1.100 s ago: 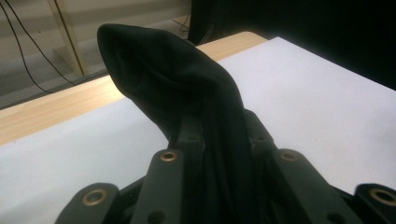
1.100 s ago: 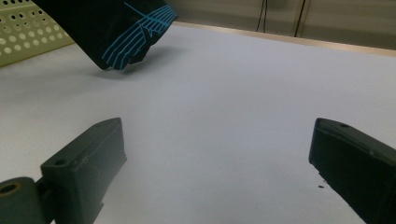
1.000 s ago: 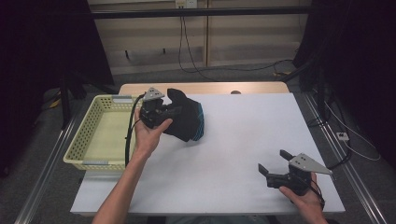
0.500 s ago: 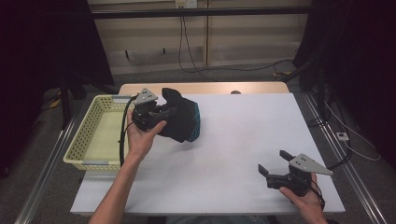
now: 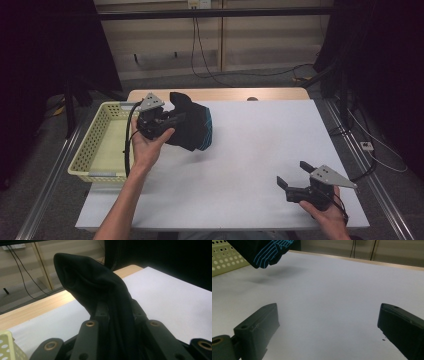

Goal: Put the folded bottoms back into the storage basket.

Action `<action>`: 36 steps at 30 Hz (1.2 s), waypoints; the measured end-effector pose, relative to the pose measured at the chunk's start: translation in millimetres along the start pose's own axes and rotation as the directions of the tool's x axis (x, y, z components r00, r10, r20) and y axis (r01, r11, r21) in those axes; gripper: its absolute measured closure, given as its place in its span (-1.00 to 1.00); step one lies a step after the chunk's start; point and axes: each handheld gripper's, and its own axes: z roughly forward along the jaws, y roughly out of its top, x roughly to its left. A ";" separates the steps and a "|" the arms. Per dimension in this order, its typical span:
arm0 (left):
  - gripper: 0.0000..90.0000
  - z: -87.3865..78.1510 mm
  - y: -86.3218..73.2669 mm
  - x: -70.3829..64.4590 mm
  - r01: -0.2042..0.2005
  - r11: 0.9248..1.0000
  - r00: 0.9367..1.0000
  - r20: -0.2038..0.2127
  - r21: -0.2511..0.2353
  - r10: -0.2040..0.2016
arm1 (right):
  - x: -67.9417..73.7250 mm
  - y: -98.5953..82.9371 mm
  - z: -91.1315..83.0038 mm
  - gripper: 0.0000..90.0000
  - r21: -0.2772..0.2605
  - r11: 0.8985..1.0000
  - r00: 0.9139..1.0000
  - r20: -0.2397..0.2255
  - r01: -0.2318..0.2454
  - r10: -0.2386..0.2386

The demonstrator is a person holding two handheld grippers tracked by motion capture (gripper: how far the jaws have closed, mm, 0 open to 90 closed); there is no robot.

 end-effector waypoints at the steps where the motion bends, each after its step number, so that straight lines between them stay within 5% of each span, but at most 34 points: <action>1: 0.65 -1.3 0.6 0.1 0.004 1.000 1.000 0.000 -0.003 -0.004 | 0.0 -0.1 -0.1 -0.92 0.001 1.000 1.000 -0.001 0.003 -0.003; 36: 0.66 -58.9 18.4 11.5 -0.010 0.997 1.000 -0.028 -0.081 0.007 | 0.0 -0.2 -1.3 -0.93 -0.003 1.000 1.000 -0.001 -0.001 0.001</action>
